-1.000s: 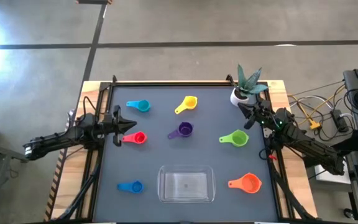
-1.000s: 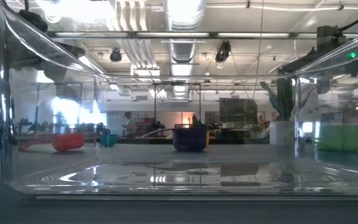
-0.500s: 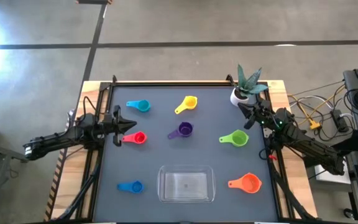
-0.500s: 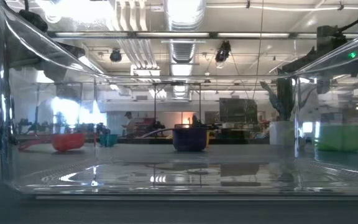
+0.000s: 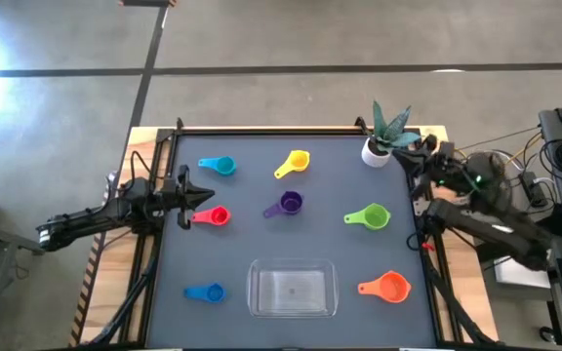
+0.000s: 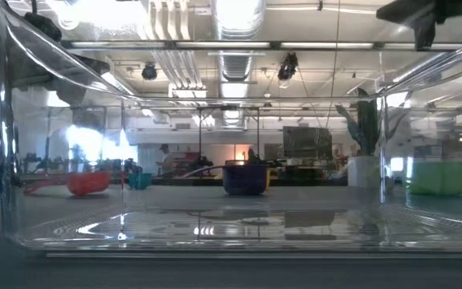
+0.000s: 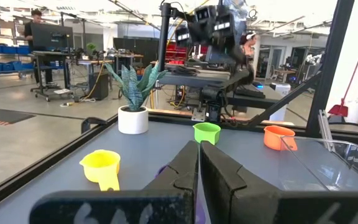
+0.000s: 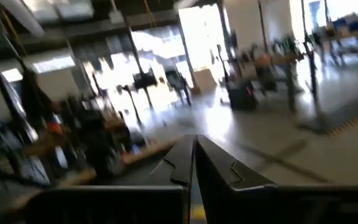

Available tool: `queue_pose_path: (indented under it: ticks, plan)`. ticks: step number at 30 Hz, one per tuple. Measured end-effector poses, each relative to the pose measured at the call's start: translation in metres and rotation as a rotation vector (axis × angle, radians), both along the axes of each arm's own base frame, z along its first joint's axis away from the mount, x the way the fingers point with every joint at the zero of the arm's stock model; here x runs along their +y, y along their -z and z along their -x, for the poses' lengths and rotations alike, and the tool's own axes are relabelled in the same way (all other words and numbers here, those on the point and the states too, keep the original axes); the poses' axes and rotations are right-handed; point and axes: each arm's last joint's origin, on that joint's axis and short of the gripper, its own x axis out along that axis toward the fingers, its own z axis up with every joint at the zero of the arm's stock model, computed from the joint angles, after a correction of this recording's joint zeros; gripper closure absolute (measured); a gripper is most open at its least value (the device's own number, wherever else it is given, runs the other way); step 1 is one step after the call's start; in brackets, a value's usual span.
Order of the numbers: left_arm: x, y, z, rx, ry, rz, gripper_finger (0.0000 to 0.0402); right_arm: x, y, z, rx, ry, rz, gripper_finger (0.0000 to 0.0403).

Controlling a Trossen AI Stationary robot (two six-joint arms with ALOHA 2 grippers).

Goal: Nest measuring cups in basket
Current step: Stack the green measuring cup on top of the orange measuring cup

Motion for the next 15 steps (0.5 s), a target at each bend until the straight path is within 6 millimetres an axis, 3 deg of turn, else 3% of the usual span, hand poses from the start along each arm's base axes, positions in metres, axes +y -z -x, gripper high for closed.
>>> queue_pose_path:
  ticks: [3, 5, 8, 12, 15]
  plan:
    - [0.000, 0.000, 0.000, 0.000, 0.000, 0.000, 0.0402, -0.004, -0.031, -0.006, 0.173, 0.007, -0.100, 0.0394]
    - [0.000, 0.000, 0.000, -0.001, 0.000, 0.000, 0.0402, -0.010, -0.042, -0.016, 0.312, 0.006, -0.187, 0.0394]
    - [0.000, 0.000, 0.000, -0.001, 0.000, 0.000, 0.0402, -0.028, -0.039, -0.043, 0.560, 0.001, -0.336, 0.0394]
    - [0.000, 0.000, 0.000, -0.001, 0.000, 0.000, 0.0402, -0.033, -0.027, -0.053, 0.756, -0.013, -0.442, 0.0394]
    - [0.000, 0.000, 0.000, 0.000, 0.000, 0.000, 0.0402, -0.029, -0.015, -0.060, 0.800, -0.036, -0.496, 0.0394]
